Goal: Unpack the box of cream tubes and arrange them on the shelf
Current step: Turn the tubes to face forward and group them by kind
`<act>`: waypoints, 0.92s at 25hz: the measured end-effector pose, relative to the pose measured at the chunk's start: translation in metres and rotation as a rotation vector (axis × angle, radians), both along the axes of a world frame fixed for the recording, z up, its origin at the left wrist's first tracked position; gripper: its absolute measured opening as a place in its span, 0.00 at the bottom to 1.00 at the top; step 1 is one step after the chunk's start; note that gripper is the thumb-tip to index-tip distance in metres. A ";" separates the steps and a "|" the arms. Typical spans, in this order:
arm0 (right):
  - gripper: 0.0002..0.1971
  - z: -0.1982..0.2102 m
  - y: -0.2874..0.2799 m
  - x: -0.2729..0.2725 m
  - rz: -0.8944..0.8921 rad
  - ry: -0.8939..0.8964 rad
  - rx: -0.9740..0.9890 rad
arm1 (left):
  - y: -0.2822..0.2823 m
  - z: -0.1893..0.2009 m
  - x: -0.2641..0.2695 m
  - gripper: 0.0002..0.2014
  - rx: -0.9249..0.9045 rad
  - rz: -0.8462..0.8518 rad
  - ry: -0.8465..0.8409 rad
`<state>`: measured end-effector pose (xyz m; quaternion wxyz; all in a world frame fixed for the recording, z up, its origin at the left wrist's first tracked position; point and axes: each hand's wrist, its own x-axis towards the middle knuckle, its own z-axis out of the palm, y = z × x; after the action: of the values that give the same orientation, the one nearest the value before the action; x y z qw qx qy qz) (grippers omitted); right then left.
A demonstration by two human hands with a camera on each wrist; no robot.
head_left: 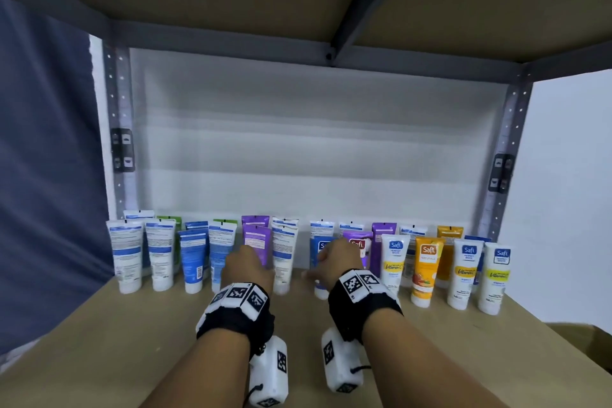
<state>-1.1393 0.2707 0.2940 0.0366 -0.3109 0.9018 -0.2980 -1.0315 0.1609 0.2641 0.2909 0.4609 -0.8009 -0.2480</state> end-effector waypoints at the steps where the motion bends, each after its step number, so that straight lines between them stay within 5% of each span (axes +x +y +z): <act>1: 0.19 -0.001 -0.006 0.003 0.003 0.005 -0.017 | -0.003 0.000 0.003 0.13 0.006 0.008 0.018; 5: 0.14 -0.014 -0.026 0.006 0.038 -0.005 -0.066 | -0.019 -0.005 0.004 0.16 -0.011 0.004 0.036; 9: 0.30 -0.030 -0.047 0.000 0.041 -0.055 -0.146 | -0.034 -0.012 0.002 0.18 -0.054 -0.014 0.034; 14: 0.20 -0.037 -0.070 -0.003 0.060 -0.024 -0.222 | -0.053 -0.024 0.000 0.16 -0.013 -0.038 0.001; 18: 0.19 -0.039 -0.081 -0.006 0.032 0.017 -0.338 | -0.063 -0.033 0.001 0.24 0.021 -0.029 0.021; 23: 0.20 -0.043 -0.084 -0.010 0.046 0.031 -0.333 | -0.070 -0.039 -0.004 0.21 0.031 -0.095 0.062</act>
<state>-1.1495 0.1869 0.2506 -0.0224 -0.3378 0.8330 -0.4376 -1.0357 0.0910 0.2253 0.2961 0.4192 -0.8084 -0.2882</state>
